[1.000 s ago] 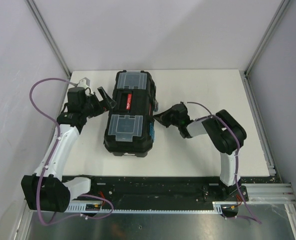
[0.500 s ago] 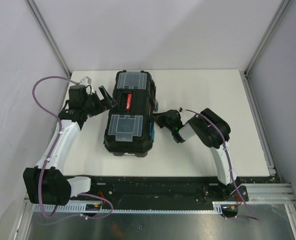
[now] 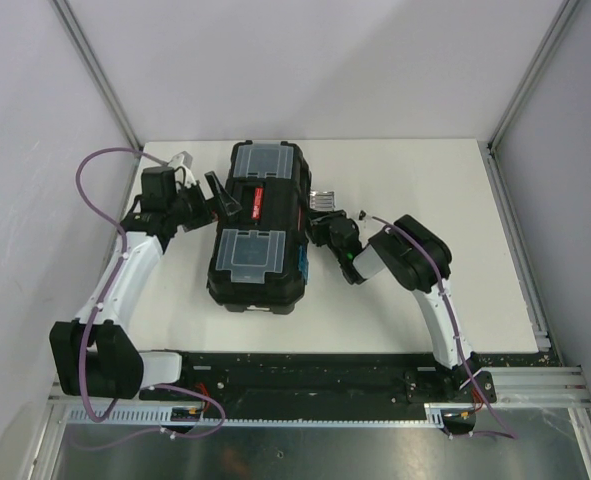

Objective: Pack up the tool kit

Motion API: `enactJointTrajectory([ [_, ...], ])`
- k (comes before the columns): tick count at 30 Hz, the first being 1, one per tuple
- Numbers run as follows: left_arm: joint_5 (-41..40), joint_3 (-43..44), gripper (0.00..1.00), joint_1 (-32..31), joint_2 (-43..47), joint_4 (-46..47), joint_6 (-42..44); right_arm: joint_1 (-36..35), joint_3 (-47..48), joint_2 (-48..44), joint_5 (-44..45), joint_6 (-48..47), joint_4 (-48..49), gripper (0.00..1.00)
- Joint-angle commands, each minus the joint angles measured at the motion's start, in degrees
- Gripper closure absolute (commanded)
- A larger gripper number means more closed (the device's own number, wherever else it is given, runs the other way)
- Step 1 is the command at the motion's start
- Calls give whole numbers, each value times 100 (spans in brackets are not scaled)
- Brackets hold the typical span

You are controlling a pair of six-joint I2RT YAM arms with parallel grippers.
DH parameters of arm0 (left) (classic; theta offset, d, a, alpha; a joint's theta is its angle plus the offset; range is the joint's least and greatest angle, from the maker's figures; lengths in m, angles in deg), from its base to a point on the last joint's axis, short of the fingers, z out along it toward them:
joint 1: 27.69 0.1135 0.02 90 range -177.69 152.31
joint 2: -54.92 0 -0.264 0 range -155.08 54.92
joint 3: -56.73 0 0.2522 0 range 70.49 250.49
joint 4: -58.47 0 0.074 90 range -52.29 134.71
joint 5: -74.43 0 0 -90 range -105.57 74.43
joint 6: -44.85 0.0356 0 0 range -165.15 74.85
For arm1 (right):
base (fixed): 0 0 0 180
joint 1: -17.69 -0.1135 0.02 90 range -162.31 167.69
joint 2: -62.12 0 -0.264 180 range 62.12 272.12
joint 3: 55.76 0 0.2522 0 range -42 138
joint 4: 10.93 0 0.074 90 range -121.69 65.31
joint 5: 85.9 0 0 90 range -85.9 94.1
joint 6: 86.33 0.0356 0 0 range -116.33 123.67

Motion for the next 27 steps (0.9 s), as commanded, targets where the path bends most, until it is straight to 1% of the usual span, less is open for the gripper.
enactJointTrajectory([
  [1,172,-85,1,38,28,44,114,111,76,-19,338,-10,156,59],
  [7,139,-138,1,38,-2,41,136,203,24,-267,307,-351,300,57],
  [10,110,-154,1,36,-24,41,162,288,-22,-503,252,-568,127,58],
  [15,46,-172,1,39,-68,42,199,410,-93,-1000,285,-1183,-311,58],
  [21,28,-177,0,41,-153,45,223,433,-93,-1183,124,-1770,111,57],
  [27,46,-202,1,38,-245,44,268,499,97,-839,-497,-1750,673,57],
])
